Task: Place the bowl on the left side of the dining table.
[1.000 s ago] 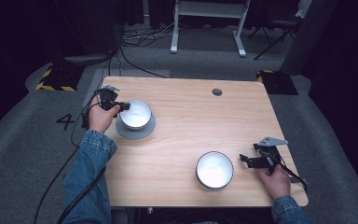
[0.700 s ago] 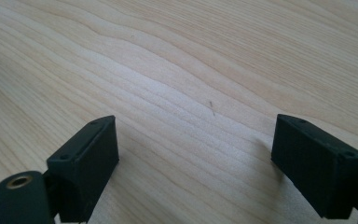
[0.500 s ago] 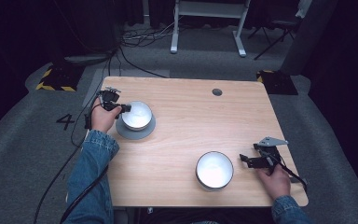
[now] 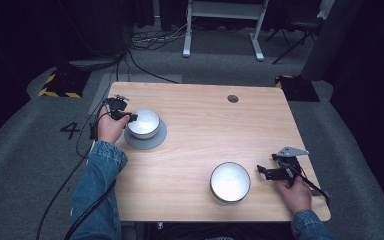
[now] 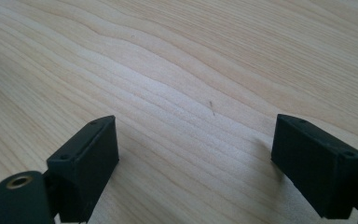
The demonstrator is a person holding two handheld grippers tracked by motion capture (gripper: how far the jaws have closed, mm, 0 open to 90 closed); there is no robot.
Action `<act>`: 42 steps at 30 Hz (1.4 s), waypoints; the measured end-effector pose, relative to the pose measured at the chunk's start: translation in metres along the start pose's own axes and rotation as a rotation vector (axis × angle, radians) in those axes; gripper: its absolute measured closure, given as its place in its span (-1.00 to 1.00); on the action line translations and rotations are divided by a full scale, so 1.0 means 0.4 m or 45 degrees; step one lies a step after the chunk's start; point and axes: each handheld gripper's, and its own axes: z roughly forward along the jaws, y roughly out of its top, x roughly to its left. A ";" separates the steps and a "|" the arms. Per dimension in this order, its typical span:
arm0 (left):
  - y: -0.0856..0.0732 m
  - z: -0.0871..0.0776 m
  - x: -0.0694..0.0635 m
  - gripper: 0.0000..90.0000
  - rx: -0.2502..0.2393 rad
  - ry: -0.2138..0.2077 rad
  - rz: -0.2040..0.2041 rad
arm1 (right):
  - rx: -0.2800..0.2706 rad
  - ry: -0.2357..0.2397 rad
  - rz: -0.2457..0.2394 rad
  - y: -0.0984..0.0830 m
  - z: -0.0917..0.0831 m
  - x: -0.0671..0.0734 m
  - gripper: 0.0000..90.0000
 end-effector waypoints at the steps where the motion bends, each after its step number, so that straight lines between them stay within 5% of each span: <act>1: 0.000 -0.003 -0.005 0.53 -0.019 0.008 0.011 | 0.000 0.000 0.001 0.000 0.000 0.000 -0.67; 6: 0.006 -0.020 -0.033 0.20 -0.062 0.051 0.059 | 0.000 0.000 0.000 0.000 0.000 0.000 -0.67; 7: 0.010 -0.033 -0.046 0.16 -0.083 0.084 0.101 | 0.000 0.000 0.000 0.000 0.000 0.000 -0.67; 11: 0.018 -0.060 -0.069 0.16 -0.138 0.039 0.114 | 0.001 0.000 0.003 0.000 0.000 0.000 -0.67; 12: 0.026 -0.081 -0.093 0.15 -0.145 0.050 0.162 | 0.001 0.000 0.002 0.000 0.000 0.000 -0.67; 18: 0.045 -0.140 -0.175 0.07 -0.200 0.035 0.257 | 0.001 0.000 0.003 0.000 0.000 0.001 -0.67; 22: 0.047 -0.162 -0.214 0.00 -0.231 -0.014 0.232 | 0.001 0.000 0.003 0.000 0.000 0.001 -0.67; 25: 0.047 -0.181 -0.241 -0.10 -0.226 -0.018 0.276 | 0.001 0.000 0.004 0.000 0.000 0.001 -0.67; 27: 0.036 -0.192 -0.264 -0.11 -0.271 -0.019 0.209 | 0.001 0.000 0.004 0.000 0.000 0.001 -0.67; 32: 0.018 -0.212 -0.291 -0.15 -0.277 -0.001 0.205 | 0.001 0.000 0.003 0.000 0.000 0.001 -0.67; 42: -0.046 -0.292 -0.336 -0.19 -0.257 0.034 0.276 | 0.003 -0.002 0.008 0.002 0.001 0.002 -0.68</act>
